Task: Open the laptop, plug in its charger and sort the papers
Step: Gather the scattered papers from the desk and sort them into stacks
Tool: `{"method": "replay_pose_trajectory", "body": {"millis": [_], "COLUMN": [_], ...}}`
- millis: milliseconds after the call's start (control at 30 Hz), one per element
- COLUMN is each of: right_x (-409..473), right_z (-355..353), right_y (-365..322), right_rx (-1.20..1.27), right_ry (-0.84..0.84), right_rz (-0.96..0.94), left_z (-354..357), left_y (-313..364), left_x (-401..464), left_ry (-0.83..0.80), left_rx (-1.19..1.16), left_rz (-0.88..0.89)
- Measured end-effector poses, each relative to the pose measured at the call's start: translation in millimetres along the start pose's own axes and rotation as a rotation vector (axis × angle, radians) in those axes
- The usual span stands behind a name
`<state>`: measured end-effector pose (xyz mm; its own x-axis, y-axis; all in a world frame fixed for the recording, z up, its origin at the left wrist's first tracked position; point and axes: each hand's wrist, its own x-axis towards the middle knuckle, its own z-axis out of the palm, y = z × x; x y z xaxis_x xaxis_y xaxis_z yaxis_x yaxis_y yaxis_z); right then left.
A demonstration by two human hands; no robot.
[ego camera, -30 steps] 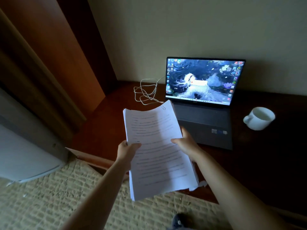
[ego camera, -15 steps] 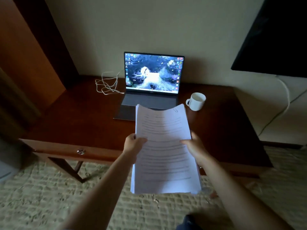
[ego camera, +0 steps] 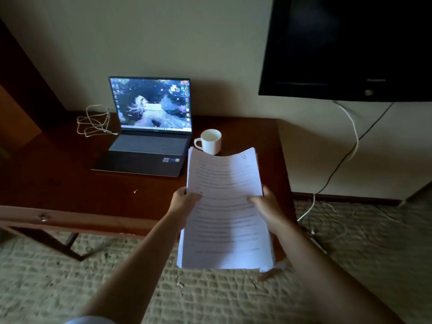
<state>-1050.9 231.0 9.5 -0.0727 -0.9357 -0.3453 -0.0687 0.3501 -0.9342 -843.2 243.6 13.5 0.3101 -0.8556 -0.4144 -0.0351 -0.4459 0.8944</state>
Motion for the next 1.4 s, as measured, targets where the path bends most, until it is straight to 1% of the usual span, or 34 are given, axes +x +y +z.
{"method": "replay_pose_trajectory", "body": {"millis": [167, 333, 533, 667, 733, 800, 867, 900, 1000, 1100, 1233, 1400], "right_x": [32, 66, 114, 144, 156, 166, 172, 174, 174, 174, 174, 173], "right_z": [-56, -79, -87, -89, -89, -87, -83, -82, -81, -83, -81, -87], "right_y": [7, 18, 33, 37, 45, 52, 59, 61, 67, 71, 73, 73], "right_rx": [-0.021, -0.001, 0.006, -0.004, -0.059, -0.203, -0.335, -0.363, -0.367, -0.418, -0.464, -0.514], "right_ry": [-0.036, -0.041, 0.021, 0.062, 0.109, 0.183, 0.242, 0.259, 0.270, 0.264, 0.260, 0.237], "right_rz": [0.032, 0.079, 0.128, 0.151, 0.157, 0.156, 0.125, 0.094, -0.002, -0.026, -0.074, -0.071], "left_z": [62, 98, 126, 142, 150, 155, 158, 159, 159, 159, 161, 169], "left_y": [-4, 4, 7, 8, 6, -1, -8, -10, -11, -7, -15, -20], "left_x": [-4, 14, 63, 97, 112, 124, 133, 135, 138, 133, 136, 127], "left_ry": [0.020, 0.032, 0.007, -0.018, -0.025, 0.006, 0.049, 0.062, 0.058, 0.043, 0.115, 0.173], "left_rx": [-0.003, 0.068, 0.171, 0.203, 0.225, 0.248, 0.258, 0.265, 0.255, 0.257, 0.269, 0.428], "left_rz": [-0.058, -0.052, -0.025, -0.042, -0.064, -0.092, -0.124, -0.131, -0.136, -0.112, -0.075, -0.033]}}
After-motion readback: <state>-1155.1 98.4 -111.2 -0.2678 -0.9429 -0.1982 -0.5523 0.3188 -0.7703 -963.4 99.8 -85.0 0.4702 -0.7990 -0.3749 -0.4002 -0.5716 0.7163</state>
